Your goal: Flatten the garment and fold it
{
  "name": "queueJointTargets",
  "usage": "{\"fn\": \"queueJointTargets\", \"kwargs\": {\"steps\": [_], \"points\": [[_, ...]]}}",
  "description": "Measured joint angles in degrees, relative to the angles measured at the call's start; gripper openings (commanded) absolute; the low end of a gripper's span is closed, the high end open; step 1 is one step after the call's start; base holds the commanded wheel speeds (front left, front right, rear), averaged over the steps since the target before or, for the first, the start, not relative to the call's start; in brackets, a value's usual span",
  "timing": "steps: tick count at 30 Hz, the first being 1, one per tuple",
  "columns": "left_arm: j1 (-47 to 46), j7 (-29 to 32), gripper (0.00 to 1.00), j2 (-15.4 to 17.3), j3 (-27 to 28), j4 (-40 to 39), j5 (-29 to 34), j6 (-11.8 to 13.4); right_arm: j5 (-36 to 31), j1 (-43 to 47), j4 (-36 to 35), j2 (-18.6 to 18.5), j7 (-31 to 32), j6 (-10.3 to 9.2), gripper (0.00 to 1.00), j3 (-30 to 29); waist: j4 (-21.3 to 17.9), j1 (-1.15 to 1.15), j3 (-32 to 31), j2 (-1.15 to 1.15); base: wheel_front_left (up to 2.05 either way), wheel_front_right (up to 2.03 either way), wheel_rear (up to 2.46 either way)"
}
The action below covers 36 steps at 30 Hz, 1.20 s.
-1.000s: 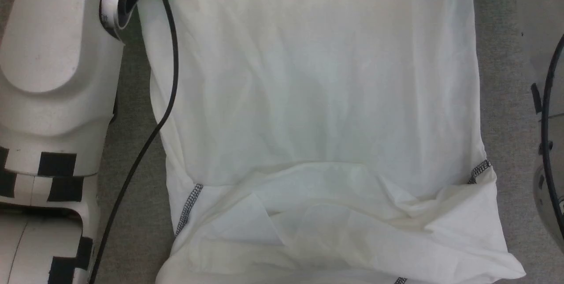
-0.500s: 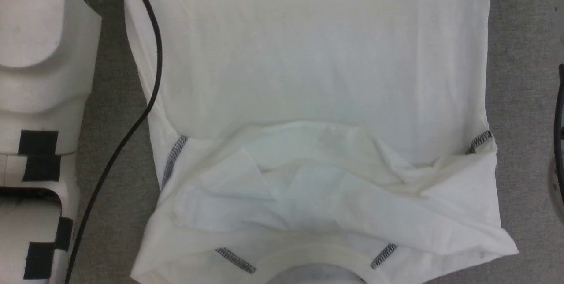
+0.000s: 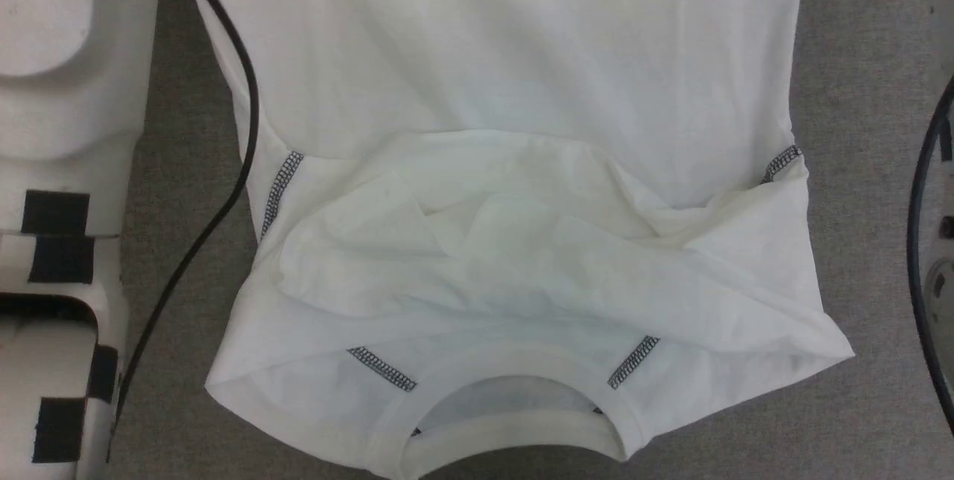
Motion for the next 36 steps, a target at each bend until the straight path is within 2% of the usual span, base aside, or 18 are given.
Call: {"fn": "queueJointTargets", "kwargs": {"steps": [6, 12, 16, 23, 30, 36], "points": [[10.47, -2.34, 0.00, 0.88, 1.36, -4.03, -5.49, -3.39, 9.76, 9.31, -5.60, -2.71, -3.18, 0.00, 0.00, 8.39, 0.38, 0.00, -4.22, 0.00, 0.00, 0.00, 0.00], [26.24, -2.46, 0.00, 1.56, 3.10, -13.89, -11.14, -4.43, 17.48, 24.81, -17.12, -7.72, -3.27, 0.00, 0.00, 12.91, 0.82, -0.01, -10.10, 0.00, 0.00, 0.00, 0.00], [38.64, -2.41, 0.00, 2.56, 5.39, -22.58, -15.43, -4.19, 20.31, 36.31, -25.82, -9.75, -2.21, 0.00, 0.00, 12.40, 1.03, -0.01, -14.54, 0.00, 0.00, 0.00, 0.00], [59.60, -0.60, 0.00, 2.94, 7.03, -34.79, -22.25, -3.27, 21.42, 55.23, -38.67, -10.54, 3.05, 0.00, 0.00, 7.49, 1.40, -0.01, -21.86, 0.00, 0.00, 0.00, 0.00], [71.96, 1.80, 0.00, 3.08, 6.45, -38.71, -26.71, -3.11, 20.69, 71.09, -48.42, -8.25, 10.68, 0.00, 0.00, 1.90, 2.55, -0.01, -26.99, 0.00, 0.00, 0.00, 0.00], [78.66, 3.67, 0.00, 2.41, 4.94, -38.20, -30.80, -3.69, 16.64, 79.70, -52.30, -5.48, 14.49, 0.00, 0.00, -1.80, 4.15, -0.01, -28.88, 0.00, 0.00, 0.00, 0.00]]}}
